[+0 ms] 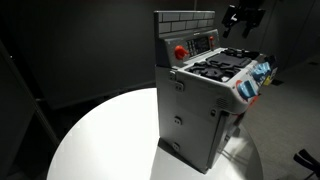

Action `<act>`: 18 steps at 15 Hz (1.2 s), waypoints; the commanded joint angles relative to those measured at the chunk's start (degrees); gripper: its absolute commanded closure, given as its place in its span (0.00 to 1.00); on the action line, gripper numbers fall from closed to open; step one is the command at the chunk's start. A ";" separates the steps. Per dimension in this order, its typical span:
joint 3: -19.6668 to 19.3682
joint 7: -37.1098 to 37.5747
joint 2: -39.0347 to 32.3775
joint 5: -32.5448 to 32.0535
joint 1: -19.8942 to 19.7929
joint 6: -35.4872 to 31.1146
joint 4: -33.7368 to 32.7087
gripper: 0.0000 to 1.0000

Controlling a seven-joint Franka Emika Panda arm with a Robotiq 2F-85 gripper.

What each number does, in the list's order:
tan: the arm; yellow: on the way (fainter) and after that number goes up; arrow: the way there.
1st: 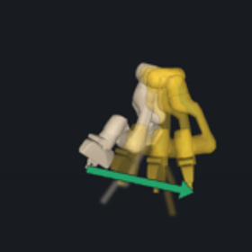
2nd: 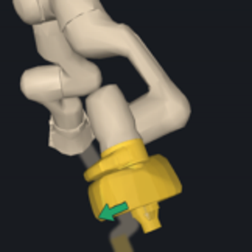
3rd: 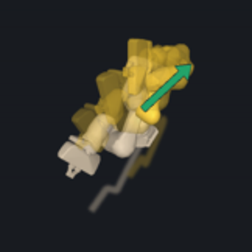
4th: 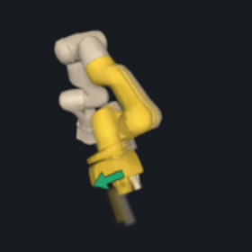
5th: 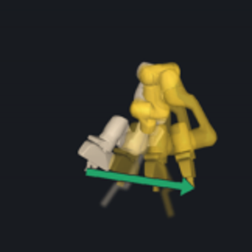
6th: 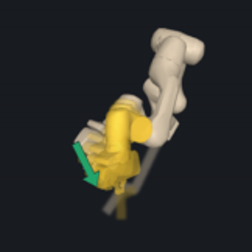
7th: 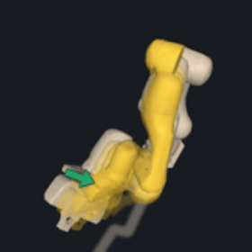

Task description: Push the right top button

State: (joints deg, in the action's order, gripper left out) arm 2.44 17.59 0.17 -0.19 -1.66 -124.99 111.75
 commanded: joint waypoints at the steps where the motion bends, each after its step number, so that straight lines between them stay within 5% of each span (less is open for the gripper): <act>1: -0.89 0.58 -2.47 1.29 0.71 -0.49 -2.92 0.00; 18: -1.14 0.22 -9.38 1.45 1.70 -2.35 -9.38 0.00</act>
State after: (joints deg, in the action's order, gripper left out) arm 2.14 17.59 -6.95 0.53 -0.84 -127.23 105.39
